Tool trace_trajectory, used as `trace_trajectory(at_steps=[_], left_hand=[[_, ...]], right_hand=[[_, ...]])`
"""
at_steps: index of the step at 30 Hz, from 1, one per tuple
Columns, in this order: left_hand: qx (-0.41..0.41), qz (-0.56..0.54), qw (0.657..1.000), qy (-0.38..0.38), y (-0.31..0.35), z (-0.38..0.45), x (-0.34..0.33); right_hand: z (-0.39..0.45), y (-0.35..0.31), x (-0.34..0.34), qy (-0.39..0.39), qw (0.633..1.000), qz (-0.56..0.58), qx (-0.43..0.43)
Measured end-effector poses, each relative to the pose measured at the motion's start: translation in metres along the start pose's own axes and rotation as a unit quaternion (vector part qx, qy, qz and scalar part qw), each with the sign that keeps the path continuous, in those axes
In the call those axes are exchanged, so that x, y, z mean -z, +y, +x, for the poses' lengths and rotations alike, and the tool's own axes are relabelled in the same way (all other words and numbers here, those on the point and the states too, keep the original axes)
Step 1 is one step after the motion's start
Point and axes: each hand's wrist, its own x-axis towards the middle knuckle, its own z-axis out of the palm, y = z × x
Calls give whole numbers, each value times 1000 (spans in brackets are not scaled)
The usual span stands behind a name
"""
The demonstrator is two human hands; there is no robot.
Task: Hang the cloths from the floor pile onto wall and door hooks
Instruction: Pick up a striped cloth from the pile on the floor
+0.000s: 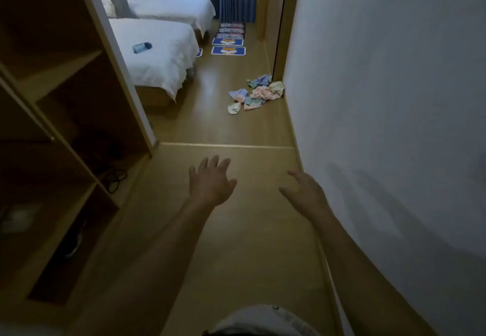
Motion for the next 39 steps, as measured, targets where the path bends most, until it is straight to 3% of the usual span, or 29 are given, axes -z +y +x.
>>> trace_trajectory(at_steps=[5,19,39], left_hand=[[-22,10,999,33,34,2,3],[-18,-16,999,21,52,30,-20],[-83,-6,997,-6,-34,251,24]], right_hand=[[11,-12,14,57,998,-1,40],[28,-4,-8,21,1000,4,8],[231,-94,-53,40,996,-52,-63]])
